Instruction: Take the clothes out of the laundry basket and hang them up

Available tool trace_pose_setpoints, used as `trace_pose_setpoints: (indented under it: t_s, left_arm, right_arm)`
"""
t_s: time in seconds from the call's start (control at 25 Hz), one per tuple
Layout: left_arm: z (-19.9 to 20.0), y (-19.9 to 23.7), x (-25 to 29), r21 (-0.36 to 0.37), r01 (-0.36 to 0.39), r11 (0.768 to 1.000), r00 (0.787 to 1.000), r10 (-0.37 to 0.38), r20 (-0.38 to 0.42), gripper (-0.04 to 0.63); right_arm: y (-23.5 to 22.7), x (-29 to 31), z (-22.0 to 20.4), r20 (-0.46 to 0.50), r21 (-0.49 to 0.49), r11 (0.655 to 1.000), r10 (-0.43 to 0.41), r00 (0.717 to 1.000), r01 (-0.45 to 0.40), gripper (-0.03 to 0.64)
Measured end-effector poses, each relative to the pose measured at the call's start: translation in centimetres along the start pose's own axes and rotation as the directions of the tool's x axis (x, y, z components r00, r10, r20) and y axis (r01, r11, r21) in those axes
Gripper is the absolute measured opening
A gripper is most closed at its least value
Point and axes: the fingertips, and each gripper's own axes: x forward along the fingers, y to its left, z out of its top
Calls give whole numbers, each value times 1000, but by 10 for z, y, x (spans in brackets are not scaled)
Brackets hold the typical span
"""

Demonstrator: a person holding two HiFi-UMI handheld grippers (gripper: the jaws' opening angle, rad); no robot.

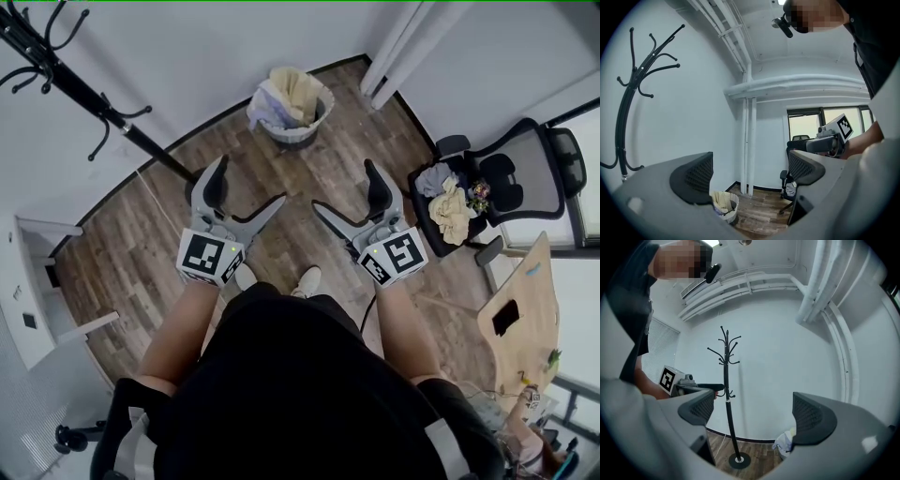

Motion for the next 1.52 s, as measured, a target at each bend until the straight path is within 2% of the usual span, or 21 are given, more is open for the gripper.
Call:
trace_pose_setpoints:
  t_s: [0.44,0.72,0.96,1.2,1.52]
  left_arm:
    - [-5,-56,50,39,-1,999,1000,1,-8,505]
    - [-15,-58,94,20,3,1000,999,-3,-35,522]
    - [-18,-16,137,16,3,1000,1000,-3,-15,522]
    - [-22,54,195,-5,8,1000,1000,-8,-6,522]
    - [-22,141,259,-10,59,998,998,-59,-16,522]
  right_arm:
    - [-60,-49,2,24,-20,1000,-4,1000,4,507]
    - [-106,-46,-1,17,-14,1000,-18,1000,18,508]
    - [-146,2,-17,-22,-9,1000,-17,1000,17,508]
    - [-194,74,-19,-64,-20,1000,-11,998,10,506]
    - [-239,179,-9,-78,-41,999,-21,997,18,495]
